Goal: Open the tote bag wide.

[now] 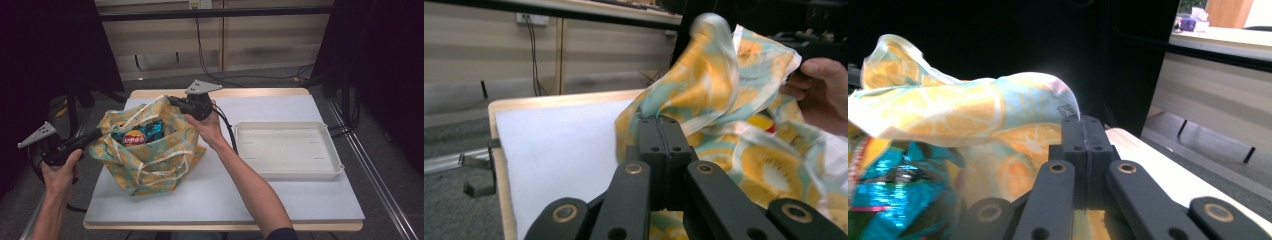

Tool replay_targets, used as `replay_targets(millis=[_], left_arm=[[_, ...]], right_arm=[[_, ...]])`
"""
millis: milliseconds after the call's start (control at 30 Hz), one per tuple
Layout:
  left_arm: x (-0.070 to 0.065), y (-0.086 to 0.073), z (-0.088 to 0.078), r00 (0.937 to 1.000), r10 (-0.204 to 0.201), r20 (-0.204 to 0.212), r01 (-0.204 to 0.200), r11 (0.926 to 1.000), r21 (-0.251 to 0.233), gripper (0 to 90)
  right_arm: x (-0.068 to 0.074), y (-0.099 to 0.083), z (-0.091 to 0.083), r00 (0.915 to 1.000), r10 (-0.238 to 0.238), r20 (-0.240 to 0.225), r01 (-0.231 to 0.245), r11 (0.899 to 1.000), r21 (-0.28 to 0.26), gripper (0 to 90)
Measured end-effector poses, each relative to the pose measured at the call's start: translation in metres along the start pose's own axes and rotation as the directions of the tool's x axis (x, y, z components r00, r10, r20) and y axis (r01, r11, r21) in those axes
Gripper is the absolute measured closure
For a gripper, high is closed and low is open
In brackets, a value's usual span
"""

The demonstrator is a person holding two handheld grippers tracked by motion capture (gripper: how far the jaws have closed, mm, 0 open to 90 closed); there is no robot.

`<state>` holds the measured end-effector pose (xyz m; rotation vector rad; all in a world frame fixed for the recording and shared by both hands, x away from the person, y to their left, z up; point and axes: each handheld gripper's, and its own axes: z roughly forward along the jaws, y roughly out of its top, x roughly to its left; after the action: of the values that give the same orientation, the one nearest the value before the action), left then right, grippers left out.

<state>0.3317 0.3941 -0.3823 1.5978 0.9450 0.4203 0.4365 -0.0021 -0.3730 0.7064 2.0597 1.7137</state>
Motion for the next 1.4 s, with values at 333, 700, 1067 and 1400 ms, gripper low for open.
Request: replay_targets(millis=[333,700,1067,1400], left_arm=[[0.011,-0.022,-0.001,0.9998,-0.02,-0.007,0.021,0.9988,0.044,90.0],[-0.044,0.005,-0.013,0.9851,0.148,0.088,-0.145,0.9887,-0.038,77.0],[-0.078,0.007,-0.002,0.9546,0.216,0.205,-0.212,0.9763,-0.04,49.1],[-0.077,-0.008,0.024,0.9524,0.238,0.19,-0.255,0.9643,0.071,46.0]], right_arm=[[-0.01,-0.027,0.018,0.9989,0.015,0.044,-0.019,0.994,0.106,90.0],[0.0,-0.02,0.015,0.9999,0.005,0.011,-0.005,0.997,0.076,90.0],[0.0,-0.017,0.012,0.9999,0.0,0.013,-0.001,0.998,0.067,90.0],[0.0,-0.016,0.012,0.9999,0.009,0.006,-0.009,0.998,0.055,90.0]])
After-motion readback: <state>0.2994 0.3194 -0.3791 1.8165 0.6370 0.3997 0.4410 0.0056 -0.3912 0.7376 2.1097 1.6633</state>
